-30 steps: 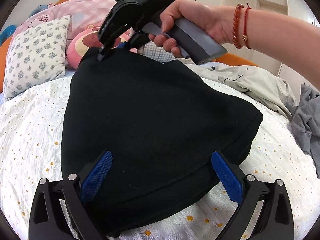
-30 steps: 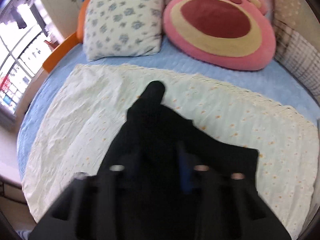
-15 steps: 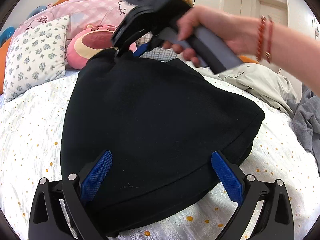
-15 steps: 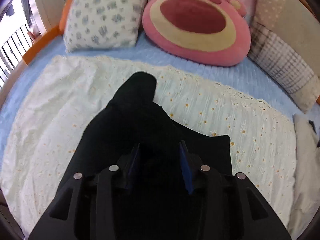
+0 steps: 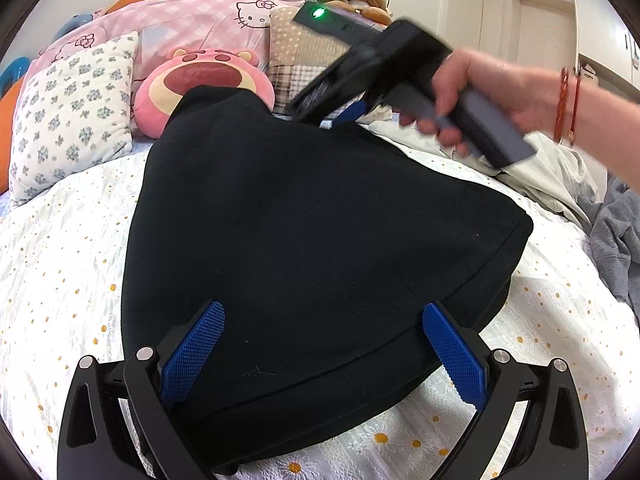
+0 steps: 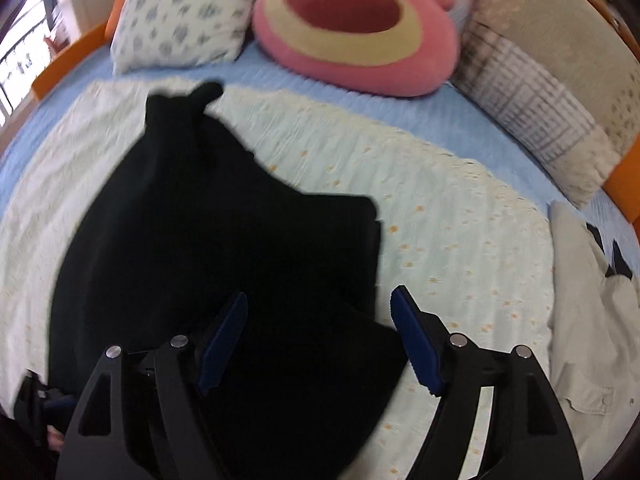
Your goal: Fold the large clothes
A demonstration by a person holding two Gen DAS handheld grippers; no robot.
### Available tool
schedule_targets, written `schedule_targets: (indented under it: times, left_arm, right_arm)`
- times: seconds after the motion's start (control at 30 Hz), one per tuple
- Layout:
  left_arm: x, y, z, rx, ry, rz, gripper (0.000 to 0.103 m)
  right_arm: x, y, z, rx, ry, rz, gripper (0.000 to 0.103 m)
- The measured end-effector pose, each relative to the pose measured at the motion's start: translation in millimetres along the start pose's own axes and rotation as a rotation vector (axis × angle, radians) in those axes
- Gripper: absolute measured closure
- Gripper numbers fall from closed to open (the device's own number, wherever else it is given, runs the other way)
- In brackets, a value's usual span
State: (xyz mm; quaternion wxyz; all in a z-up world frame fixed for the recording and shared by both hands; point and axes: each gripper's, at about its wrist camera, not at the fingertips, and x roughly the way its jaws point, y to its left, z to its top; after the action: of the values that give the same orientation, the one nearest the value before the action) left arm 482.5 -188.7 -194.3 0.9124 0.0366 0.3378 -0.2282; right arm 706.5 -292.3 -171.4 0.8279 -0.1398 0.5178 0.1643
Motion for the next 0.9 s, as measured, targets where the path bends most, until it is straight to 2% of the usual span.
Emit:
schedule_targets:
  times: [0.03, 0.07, 0.1, 0.13, 0.17, 0.23, 0.27, 0.4, 0.47, 0.53, 0.6, 0.67, 0.73, 0.8, 0.83, 0.9]
  left_arm:
    - [0, 0, 0, 0.000, 0.000, 0.000, 0.003]
    - [0, -1, 0, -0.001, 0.000, 0.001, 0.003]
    - [0, -1, 0, -0.001, 0.000, 0.000, 0.003]
    - [0, -1, 0, 0.000, 0.000, 0.000, 0.003]
    - [0, -1, 0, -0.001, 0.000, -0.001, 0.003]
    - [0, -1, 0, -0.001, -0.001, 0.000, 0.003]
    - [0, -1, 0, -0.001, -0.001, 0.000, 0.003]
    - [0, -1, 0, -0.001, -0.001, 0.001, 0.003]
    - [1, -1, 0, -0.002, -0.001, -0.001, 0.003]
    - [0, -1, 0, -0.003, 0.000, -0.002, 0.003]
    - [0, -1, 0, -0.002, 0.001, 0.000, 0.003]
    - [1, -2, 0, 0.004, 0.006, 0.009, 0.003]
    - [1, -5, -1, 0.012, 0.012, 0.020, 0.003]
    - [1, -7, -1, 0.021, 0.018, 0.030, 0.003]
    - [1, -7, -1, 0.022, 0.019, 0.030, 0.003]
    - [2, -6, 0, 0.023, 0.020, 0.031, 0.003]
  right_arm:
    - [4, 4, -2, -0.010, -0.005, -0.006, 0.047]
    - [8, 8, -3, -0.016, -0.005, -0.011, 0.055]
    - [9, 12, -2, -0.018, -0.013, -0.011, 0.075]
    - [5, 18, 0, -0.032, -0.039, -0.075, 0.102]
    - [1, 19, 1, -0.038, -0.061, -0.117, 0.103]
    - [-21, 8, 5, 0.017, -0.151, -0.086, 0.103]
    - [-29, -1, 5, 0.044, -0.176, -0.106, 0.103]
    - [-35, -49, -4, 0.193, -0.161, -0.158, 0.103]
    - [-33, -63, -14, 0.261, -0.160, -0.115, 0.102]
    - [-38, -65, -26, 0.309, -0.188, -0.029, 0.100]
    - [-47, -56, -34, 0.314, -0.213, 0.031, 0.100]
    - [-58, -37, -34, 0.293, -0.246, 0.138, 0.100]
    - [-63, -10, -32, 0.286, -0.246, 0.326, 0.100]
    - [-59, 15, -27, 0.262, -0.210, 0.433, 0.100]
    - [-55, 29, -23, 0.227, -0.186, 0.427, 0.100]
    - [-39, 51, -16, 0.149, -0.120, 0.277, 0.100]
